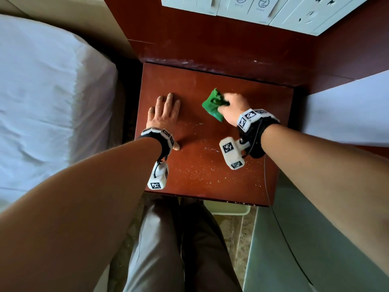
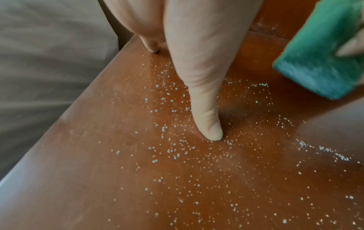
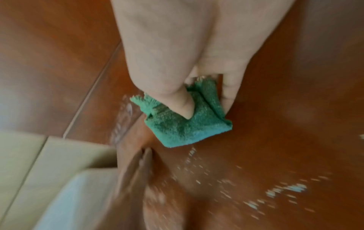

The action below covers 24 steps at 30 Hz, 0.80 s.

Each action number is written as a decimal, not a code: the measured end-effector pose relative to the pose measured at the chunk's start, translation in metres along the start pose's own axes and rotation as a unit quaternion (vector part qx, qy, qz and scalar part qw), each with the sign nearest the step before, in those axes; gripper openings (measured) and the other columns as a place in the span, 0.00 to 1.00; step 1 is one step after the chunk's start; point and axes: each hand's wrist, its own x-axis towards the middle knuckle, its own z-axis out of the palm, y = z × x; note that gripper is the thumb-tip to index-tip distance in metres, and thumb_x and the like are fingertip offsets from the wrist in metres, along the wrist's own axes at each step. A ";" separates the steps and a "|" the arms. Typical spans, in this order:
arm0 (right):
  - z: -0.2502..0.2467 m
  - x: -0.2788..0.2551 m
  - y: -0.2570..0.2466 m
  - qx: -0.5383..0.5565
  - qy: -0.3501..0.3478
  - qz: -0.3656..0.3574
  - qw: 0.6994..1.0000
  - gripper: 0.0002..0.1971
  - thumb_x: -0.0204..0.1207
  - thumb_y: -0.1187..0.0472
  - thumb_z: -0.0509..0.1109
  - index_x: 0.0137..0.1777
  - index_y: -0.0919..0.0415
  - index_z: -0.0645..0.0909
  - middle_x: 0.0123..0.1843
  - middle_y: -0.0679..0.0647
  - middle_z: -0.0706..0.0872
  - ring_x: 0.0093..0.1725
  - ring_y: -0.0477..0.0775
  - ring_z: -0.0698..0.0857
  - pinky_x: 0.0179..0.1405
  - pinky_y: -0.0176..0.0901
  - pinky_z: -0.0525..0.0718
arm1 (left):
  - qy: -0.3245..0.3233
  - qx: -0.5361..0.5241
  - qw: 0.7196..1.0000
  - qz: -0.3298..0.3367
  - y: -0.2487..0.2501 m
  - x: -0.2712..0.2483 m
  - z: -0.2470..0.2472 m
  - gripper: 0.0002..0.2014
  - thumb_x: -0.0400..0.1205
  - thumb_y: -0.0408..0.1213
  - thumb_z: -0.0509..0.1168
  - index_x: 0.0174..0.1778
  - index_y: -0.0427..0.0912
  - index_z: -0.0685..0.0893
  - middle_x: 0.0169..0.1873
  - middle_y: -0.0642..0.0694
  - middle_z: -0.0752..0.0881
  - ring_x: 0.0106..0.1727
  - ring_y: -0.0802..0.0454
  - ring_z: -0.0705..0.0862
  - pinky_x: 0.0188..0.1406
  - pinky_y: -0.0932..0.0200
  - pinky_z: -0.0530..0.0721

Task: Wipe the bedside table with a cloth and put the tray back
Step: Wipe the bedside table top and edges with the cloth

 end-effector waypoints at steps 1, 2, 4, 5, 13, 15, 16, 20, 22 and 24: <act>-0.001 0.004 -0.003 -0.007 0.031 -0.001 1.000 0.13 0.72 0.67 0.63 0.54 0.62 0.84 0.50 0.59 0.90 0.49 0.64 0.86 0.46 0.50 0.85 | 0.002 0.000 1.000 -0.001 0.000 0.000 0.000 0.80 0.50 0.64 0.83 0.83 0.48 0.30 0.81 0.45 0.27 0.84 0.37 0.34 0.82 0.36 0.50; 0.000 0.008 -0.005 -0.020 0.049 0.000 0.999 0.11 0.72 0.67 0.61 0.52 0.62 0.82 0.48 0.59 0.90 0.45 0.64 0.85 0.41 0.48 0.82 | 0.004 0.000 1.000 -0.001 0.001 0.000 -0.001 0.80 0.50 0.64 0.83 0.83 0.48 0.30 0.81 0.45 0.27 0.84 0.38 0.35 0.82 0.37 0.50; 0.004 0.010 -0.009 -0.039 0.049 0.002 0.998 0.10 0.74 0.66 0.60 0.50 0.59 0.81 0.48 0.59 0.89 0.42 0.63 0.82 0.38 0.43 0.75 | 0.008 -0.001 1.000 0.000 0.000 0.001 -0.001 0.79 0.50 0.63 0.83 0.83 0.48 0.31 0.82 0.45 0.28 0.84 0.38 0.35 0.83 0.37 0.50; 0.009 0.009 -0.011 -0.044 0.039 0.001 0.998 0.11 0.74 0.66 0.60 0.52 0.58 0.82 0.50 0.59 0.89 0.45 0.63 0.84 0.38 0.42 0.75 | 0.009 -0.003 1.000 0.000 0.000 0.001 0.000 0.79 0.50 0.63 0.83 0.83 0.48 0.32 0.82 0.45 0.29 0.84 0.38 0.35 0.83 0.37 0.50; 0.049 -0.034 -0.004 -0.064 -0.057 -0.132 0.988 0.20 0.74 0.67 0.64 0.59 0.44 0.85 0.58 0.39 0.87 0.54 0.49 0.86 0.54 0.40 0.85 | 0.008 -0.016 1.000 0.004 -0.002 0.002 0.000 0.79 0.51 0.61 0.84 0.83 0.49 0.31 0.82 0.46 0.28 0.84 0.38 0.35 0.83 0.37 0.49; 0.055 -0.044 0.000 -0.092 -0.109 -0.139 0.980 0.19 0.75 0.65 0.66 0.60 0.42 0.83 0.58 0.39 0.87 0.54 0.50 0.86 0.56 0.48 0.86 | 0.004 -0.016 1.000 0.005 -0.002 0.001 -0.001 0.78 0.52 0.61 0.84 0.83 0.49 0.31 0.82 0.45 0.28 0.84 0.38 0.34 0.82 0.37 0.49; 0.056 -0.047 0.001 -0.113 -0.136 -0.139 0.974 0.18 0.76 0.63 0.66 0.61 0.41 0.83 0.59 0.40 0.87 0.55 0.52 0.86 0.57 0.50 0.85 | 0.005 -0.013 1.000 0.006 -0.002 0.001 -0.001 0.78 0.52 0.61 0.84 0.83 0.49 0.31 0.82 0.45 0.28 0.84 0.38 0.34 0.82 0.37 0.49; 0.055 -0.056 0.006 -0.162 -0.213 -0.131 0.954 0.17 0.76 0.59 0.64 0.61 0.42 0.83 0.60 0.45 0.87 0.56 0.55 0.86 0.58 0.53 0.85 | 0.001 -0.013 1.000 0.007 0.000 -0.001 -0.004 0.78 0.52 0.59 0.84 0.83 0.48 0.31 0.82 0.45 0.28 0.84 0.38 0.35 0.82 0.37 0.49; 0.053 -0.056 0.007 -0.145 -0.220 -0.100 0.959 0.17 0.75 0.62 0.64 0.59 0.45 0.85 0.55 0.48 0.89 0.54 0.56 0.87 0.56 0.51 0.85 | -0.001 -0.017 1.000 0.008 -0.001 -0.001 -0.005 0.78 0.52 0.60 0.84 0.83 0.48 0.31 0.82 0.45 0.29 0.84 0.38 0.35 0.82 0.36 0.50; 0.052 -0.057 0.007 -0.088 -0.174 -0.049 0.980 0.17 0.74 0.65 0.66 0.59 0.49 0.85 0.54 0.50 0.89 0.53 0.55 0.87 0.53 0.45 0.85 | 0.010 -0.012 1.000 0.024 -0.004 -0.001 -0.006 0.78 0.51 0.61 0.84 0.84 0.48 0.34 0.83 0.45 0.31 0.84 0.38 0.37 0.82 0.36 0.51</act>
